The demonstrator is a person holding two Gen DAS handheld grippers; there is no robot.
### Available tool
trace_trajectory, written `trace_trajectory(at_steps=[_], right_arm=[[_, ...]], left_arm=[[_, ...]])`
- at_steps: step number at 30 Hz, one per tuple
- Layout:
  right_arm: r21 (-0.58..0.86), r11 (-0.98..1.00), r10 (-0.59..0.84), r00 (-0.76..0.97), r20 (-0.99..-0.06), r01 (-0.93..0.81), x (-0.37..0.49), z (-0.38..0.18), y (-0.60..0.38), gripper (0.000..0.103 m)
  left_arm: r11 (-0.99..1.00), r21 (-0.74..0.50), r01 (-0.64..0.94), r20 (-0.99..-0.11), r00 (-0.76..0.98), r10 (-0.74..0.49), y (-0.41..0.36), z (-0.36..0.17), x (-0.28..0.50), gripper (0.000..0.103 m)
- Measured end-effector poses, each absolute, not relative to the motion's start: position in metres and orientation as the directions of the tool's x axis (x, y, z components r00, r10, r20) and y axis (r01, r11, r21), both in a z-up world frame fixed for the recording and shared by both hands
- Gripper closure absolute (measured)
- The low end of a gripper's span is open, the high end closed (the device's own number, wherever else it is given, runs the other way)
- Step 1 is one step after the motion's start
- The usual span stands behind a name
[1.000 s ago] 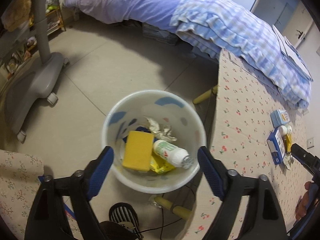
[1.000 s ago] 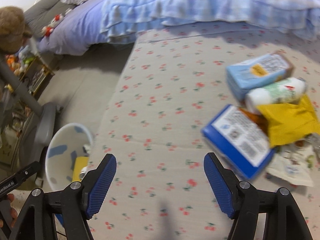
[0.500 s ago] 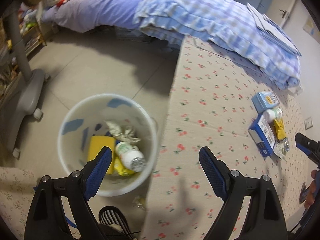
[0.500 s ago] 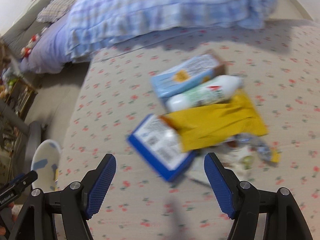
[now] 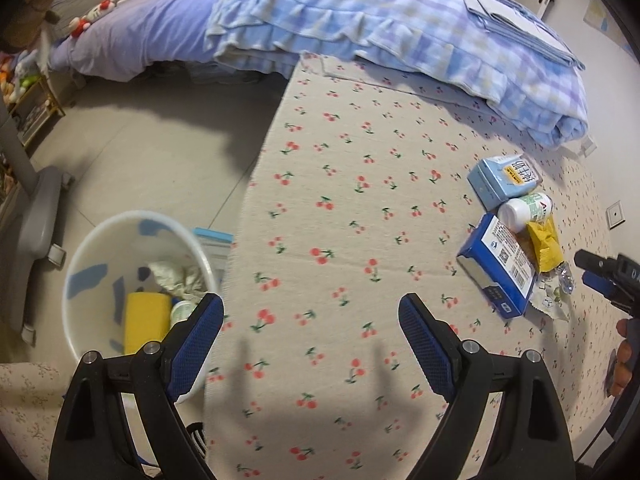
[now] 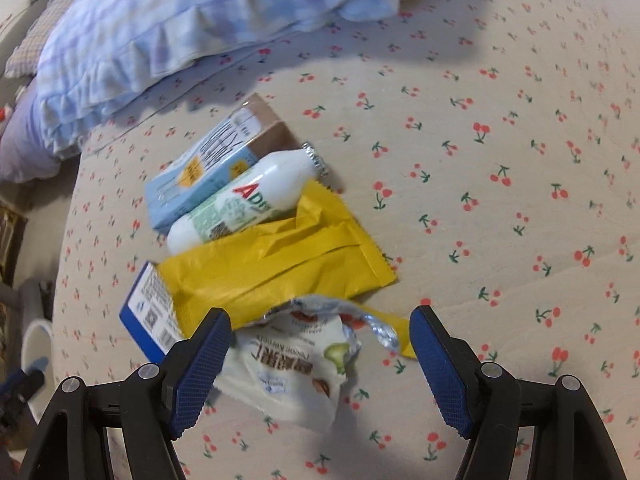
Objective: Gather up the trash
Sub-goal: 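Move both grippers back toward the remaining trash on the table, then grasp the yellow wrapper with the right gripper while the left grasps the blue-and-white box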
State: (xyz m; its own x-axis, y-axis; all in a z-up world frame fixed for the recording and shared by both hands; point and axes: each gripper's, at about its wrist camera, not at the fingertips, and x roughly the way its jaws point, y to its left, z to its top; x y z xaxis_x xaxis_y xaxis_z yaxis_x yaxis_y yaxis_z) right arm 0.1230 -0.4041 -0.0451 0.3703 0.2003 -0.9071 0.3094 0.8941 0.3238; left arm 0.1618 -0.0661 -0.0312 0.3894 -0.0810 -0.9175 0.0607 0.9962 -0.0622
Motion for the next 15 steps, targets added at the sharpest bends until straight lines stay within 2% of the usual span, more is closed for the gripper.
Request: trace_trajectory(at_steps=[5,13,15], right_arm=[[0.379,0.856,0.255,0.351,-0.901,0.351,0.136,-0.057,-0.402,0.025],[0.339,0.866,0.224,0.321,-0.92,0.368,0.157,-0.086,-0.401,0.025],[0.332,0.868,0.207,0.339,-0.918,0.369,0.157,-0.087,-0.404,0.03]], left_arm=[[0.996,-0.065,0.068,-0.92,0.383,-0.086,-0.078,-0.034,0.168,0.012],[0.993,-0.068,0.1,-0.924,0.369,-0.101,-0.1,-0.04,0.173,0.012],[0.992,-0.066,0.108,-0.927,0.362,-0.101,-0.106,-0.043,0.173,0.012]])
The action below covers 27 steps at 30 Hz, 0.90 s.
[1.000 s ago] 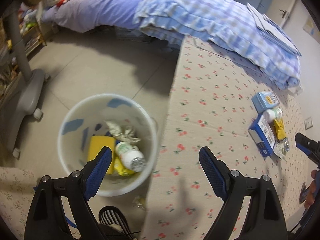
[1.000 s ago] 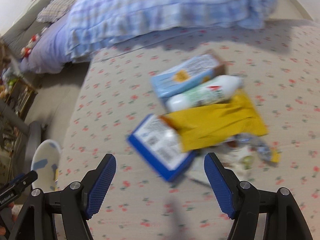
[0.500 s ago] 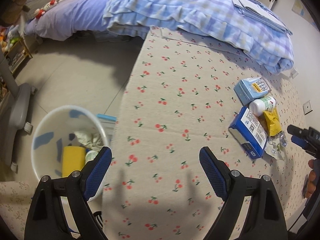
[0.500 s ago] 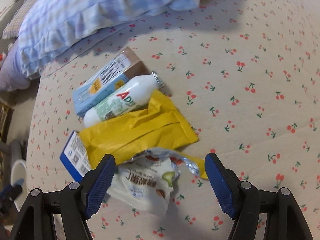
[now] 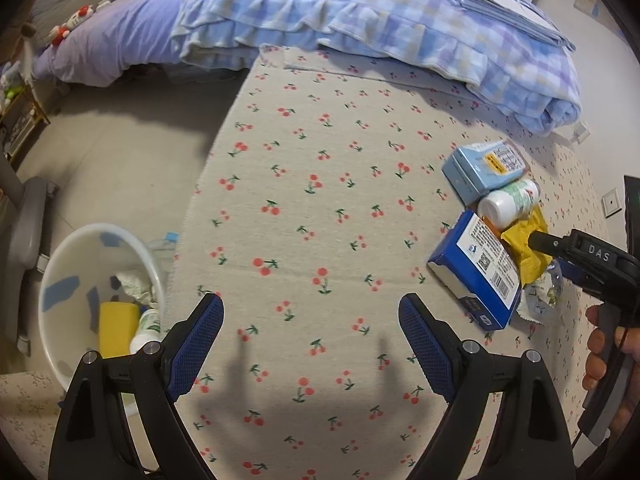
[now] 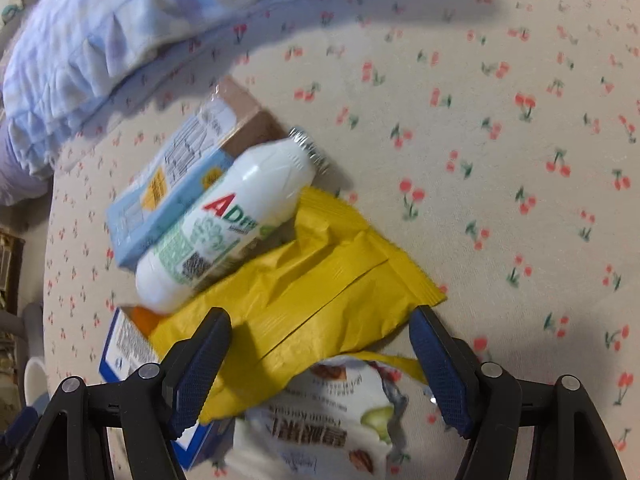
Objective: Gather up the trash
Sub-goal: 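Grasp the yellow wrapper with the right gripper while the left grasps the blue-and-white box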
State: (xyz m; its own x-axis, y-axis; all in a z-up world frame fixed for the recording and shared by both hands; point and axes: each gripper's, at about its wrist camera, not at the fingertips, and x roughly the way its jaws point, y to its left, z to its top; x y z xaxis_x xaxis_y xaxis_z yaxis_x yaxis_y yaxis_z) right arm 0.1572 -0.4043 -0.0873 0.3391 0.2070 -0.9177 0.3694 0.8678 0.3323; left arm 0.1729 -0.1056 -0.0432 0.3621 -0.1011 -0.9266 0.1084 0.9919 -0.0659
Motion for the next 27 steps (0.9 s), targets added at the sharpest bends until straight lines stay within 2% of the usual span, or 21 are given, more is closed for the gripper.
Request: trace_trajectory(at_steps=[2,4,7,12,20,27], right_arm=[[0.292,0.888,0.171,0.334,-0.927,0.355,0.159,-0.087,-0.403,0.044],[0.279,0.901,0.163,0.336,-0.928,0.333,0.158,-0.087,-0.401,0.064],[0.312,0.893,0.195,0.347,-0.918,0.325,0.152,-0.084,-0.405,0.081],[0.346,0.886,0.217,0.384,-0.898,0.308,0.134,-0.063,-0.419,0.089],[0.377,0.874,0.205,0.47,-0.858,0.308,0.095,-0.022,-0.454,0.089],[0.378,0.865,0.196,0.471,-0.86,0.329,0.066,-0.017,-0.478,0.089]], left_arm=[[0.991,-0.063,0.114,-0.928,0.358,-0.1,-0.109,-0.045,0.172,0.012],[0.991,-0.059,0.122,-0.929,0.356,-0.1,-0.115,-0.046,0.17,0.012],[0.989,-0.061,0.132,-0.929,0.356,-0.105,-0.122,-0.046,0.168,0.012],[0.986,-0.064,0.155,-0.925,0.361,-0.117,-0.137,-0.045,0.166,0.012],[0.984,-0.104,0.145,-0.918,0.367,-0.151,-0.166,-0.045,0.169,0.012],[0.983,-0.154,0.102,-0.908,0.377,-0.182,-0.209,-0.054,0.175,0.012]])
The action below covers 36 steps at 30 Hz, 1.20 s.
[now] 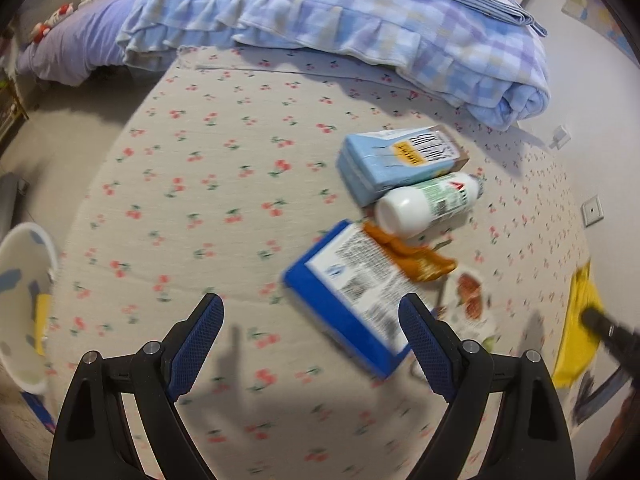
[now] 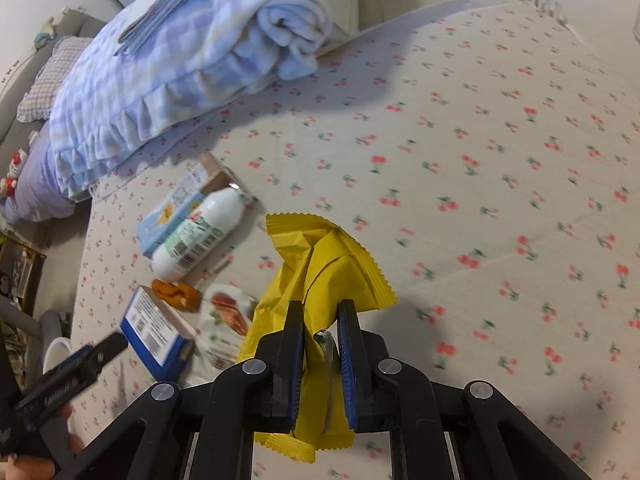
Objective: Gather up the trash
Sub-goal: 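Grasp the yellow wrapper with the right gripper while the left grasps the blue-and-white box, then carry the yellow wrapper and blue box over the wastebasket and open both grippers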
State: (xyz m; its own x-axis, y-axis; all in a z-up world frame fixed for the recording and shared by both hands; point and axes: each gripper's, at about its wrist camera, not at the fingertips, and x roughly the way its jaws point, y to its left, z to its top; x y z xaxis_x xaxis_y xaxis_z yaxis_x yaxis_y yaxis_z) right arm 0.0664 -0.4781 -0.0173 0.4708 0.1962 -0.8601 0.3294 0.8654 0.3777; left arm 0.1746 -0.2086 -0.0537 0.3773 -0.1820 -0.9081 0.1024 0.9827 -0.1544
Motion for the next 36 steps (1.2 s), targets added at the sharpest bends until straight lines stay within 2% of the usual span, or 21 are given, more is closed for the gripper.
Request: trace_trajectory(at_steps=[5,9,17,20,24,31,36], right_arm=[[0.362,0.87,0.189,0.452,-0.872,0.336,0.055,-0.025,-0.487,0.089],[0.361,0.867,0.189,0.443,-0.876,0.344,0.048,-0.029,-0.494,0.089],[0.367,0.865,0.197,0.44,-0.876,0.343,0.045,-0.029,-0.493,0.089],[0.371,0.864,0.203,0.438,-0.876,0.34,0.045,-0.029,-0.489,0.089],[0.376,0.864,0.213,0.433,-0.876,0.335,0.045,-0.03,-0.482,0.089],[0.382,0.865,0.221,0.435,-0.873,0.327,0.044,-0.028,-0.471,0.089],[0.391,0.861,0.227,0.441,-0.868,0.326,0.045,-0.025,-0.465,0.089]], left_arm=[[0.985,-0.151,0.088,-0.9,0.399,-0.174,-0.233,-0.06,0.175,0.012],[0.991,-0.103,0.086,-0.909,0.395,-0.129,-0.25,-0.072,0.174,0.012],[0.995,-0.058,0.078,-0.908,0.41,-0.085,-0.243,-0.075,0.164,0.012],[0.992,-0.108,0.072,-0.916,0.38,-0.127,-0.232,-0.077,0.162,0.015],[0.974,-0.215,0.074,-0.914,0.336,-0.227,-0.215,-0.078,0.16,0.036],[0.953,-0.29,0.083,-0.904,0.304,-0.301,-0.196,-0.076,0.157,0.036],[0.95,-0.295,0.101,-0.892,0.326,-0.312,-0.185,-0.062,0.153,0.036]])
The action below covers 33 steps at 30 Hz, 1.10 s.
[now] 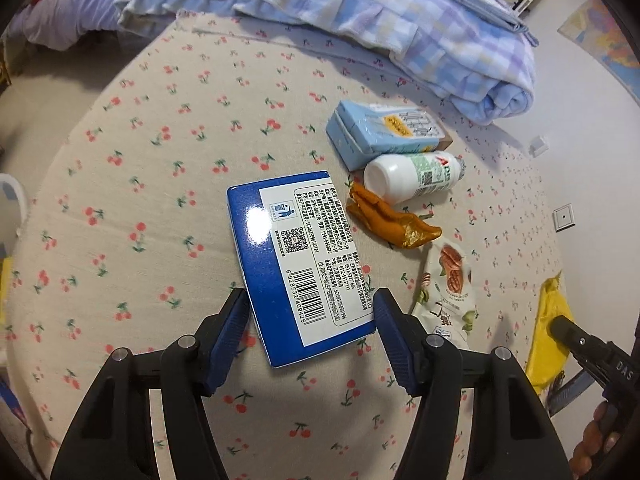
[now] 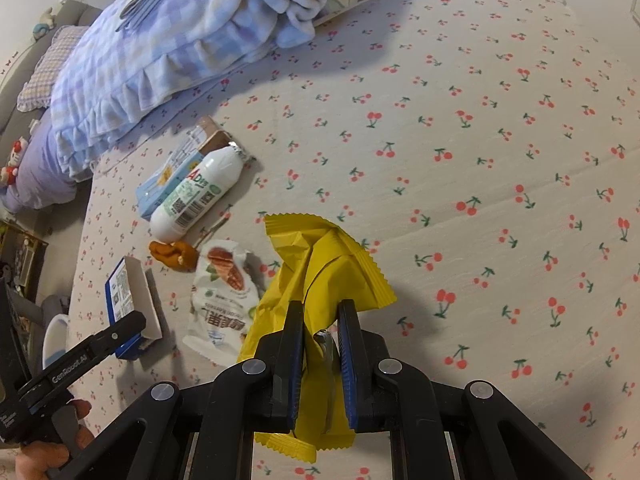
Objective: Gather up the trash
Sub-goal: 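Carry the yellow wrapper and blue box over the wastebasket and open both grippers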
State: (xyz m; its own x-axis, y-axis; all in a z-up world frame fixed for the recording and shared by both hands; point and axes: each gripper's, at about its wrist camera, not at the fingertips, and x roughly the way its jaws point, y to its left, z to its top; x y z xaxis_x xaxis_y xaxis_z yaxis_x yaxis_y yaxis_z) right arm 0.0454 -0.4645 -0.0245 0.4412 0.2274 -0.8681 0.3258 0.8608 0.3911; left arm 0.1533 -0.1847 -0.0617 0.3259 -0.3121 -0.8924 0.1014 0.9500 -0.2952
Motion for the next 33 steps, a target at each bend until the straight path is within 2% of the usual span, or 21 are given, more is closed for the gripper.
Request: trace_trajectory(at_steps=[11,33], right_arm=[[0.417,0.874,0.273,0.457,-0.847,0.251,0.063,-0.009,-0.419,0.089],[0.425,0.903,0.374,0.382,-0.845,0.056,0.115,-0.016,-0.269,0.088]], left_arm=[[0.954,-0.285,0.089,-0.877,0.377,-0.298,-0.14,-0.037,0.151,0.036],[0.969,-0.233,-0.08,-0.88,0.441,-0.175,0.019,-0.027,0.138,0.036]])
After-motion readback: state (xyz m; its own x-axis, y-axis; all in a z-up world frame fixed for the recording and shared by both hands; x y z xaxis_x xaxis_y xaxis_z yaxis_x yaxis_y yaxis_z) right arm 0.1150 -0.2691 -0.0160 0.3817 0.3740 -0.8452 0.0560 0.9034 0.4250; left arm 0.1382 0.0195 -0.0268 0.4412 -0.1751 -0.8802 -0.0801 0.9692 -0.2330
